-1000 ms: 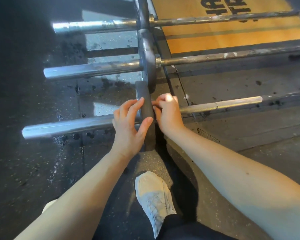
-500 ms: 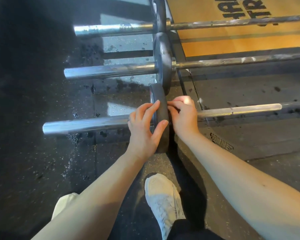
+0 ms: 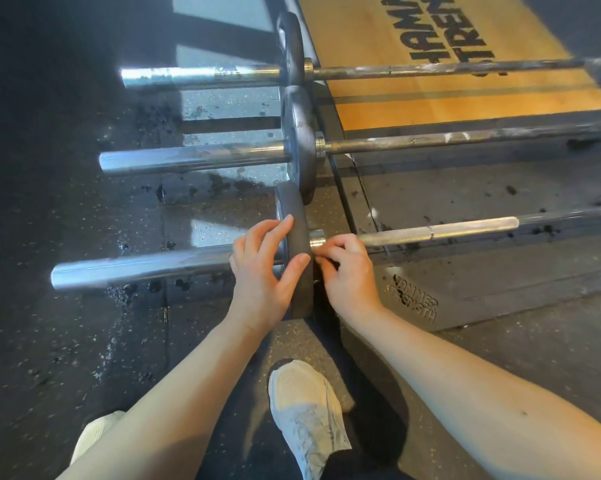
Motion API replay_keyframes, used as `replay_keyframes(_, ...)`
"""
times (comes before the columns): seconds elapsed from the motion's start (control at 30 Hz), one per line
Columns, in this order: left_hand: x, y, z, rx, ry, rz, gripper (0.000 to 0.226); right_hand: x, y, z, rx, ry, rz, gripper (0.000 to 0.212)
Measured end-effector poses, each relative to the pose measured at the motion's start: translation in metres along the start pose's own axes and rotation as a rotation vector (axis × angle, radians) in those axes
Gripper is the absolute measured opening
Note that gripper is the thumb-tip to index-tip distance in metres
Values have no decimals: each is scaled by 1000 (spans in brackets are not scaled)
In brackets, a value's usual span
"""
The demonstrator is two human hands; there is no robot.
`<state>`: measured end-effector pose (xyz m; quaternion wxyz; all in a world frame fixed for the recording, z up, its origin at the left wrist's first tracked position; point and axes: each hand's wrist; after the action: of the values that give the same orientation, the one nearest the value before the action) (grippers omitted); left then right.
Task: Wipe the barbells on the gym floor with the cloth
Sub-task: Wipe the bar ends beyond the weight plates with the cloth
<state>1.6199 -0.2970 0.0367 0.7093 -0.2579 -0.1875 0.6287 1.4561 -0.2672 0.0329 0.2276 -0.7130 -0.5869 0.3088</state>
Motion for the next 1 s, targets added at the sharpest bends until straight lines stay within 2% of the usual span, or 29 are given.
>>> replay_keyframes(0.2, 1, 1, 3, 7, -51, -20, 57, -83, -5, -4, -85, 118, -80, 10)
replay_keyframes(0.3, 3, 0, 3, 8, -49, -25, 56, -105, -6, 4, 14, 29, -195, 14)
replay_keyframes(0.43, 2, -2, 2, -13, -34, -34, 55, -84, -9, 8, -14, 28, -300, 19)
replay_keyframes(0.53, 2, -3, 0, -17, -25, -39, 55, -48, -6, 15, 23, -127, -179, 26)
replay_keyframes(0.63, 2, -2, 1, -26, -19, -35, 57, -4, -1, 19, 19, -158, -61, 29)
replay_keyframes(0.77, 0, -4, 2, -29, -31, -37, 57, 49, 6, 25, -24, -3, -204, 25)
replay_keyframes(0.87, -1, -9, 9, -63, -63, -43, 56, 45, -19, 18, -111, 102, -49, 23)
replay_keyframes(1.0, 0, -27, 18, -77, -103, -91, 52, -2, -76, -29, -227, 93, 58, 26)
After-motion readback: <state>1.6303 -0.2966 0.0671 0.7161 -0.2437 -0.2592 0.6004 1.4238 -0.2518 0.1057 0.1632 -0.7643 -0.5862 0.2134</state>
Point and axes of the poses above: each hand's wrist, its own x-axis away from the middle knuckle, its own y-axis out of the palm, z = x × y, and after that the axes turned 10 degrees about -y, right-handed
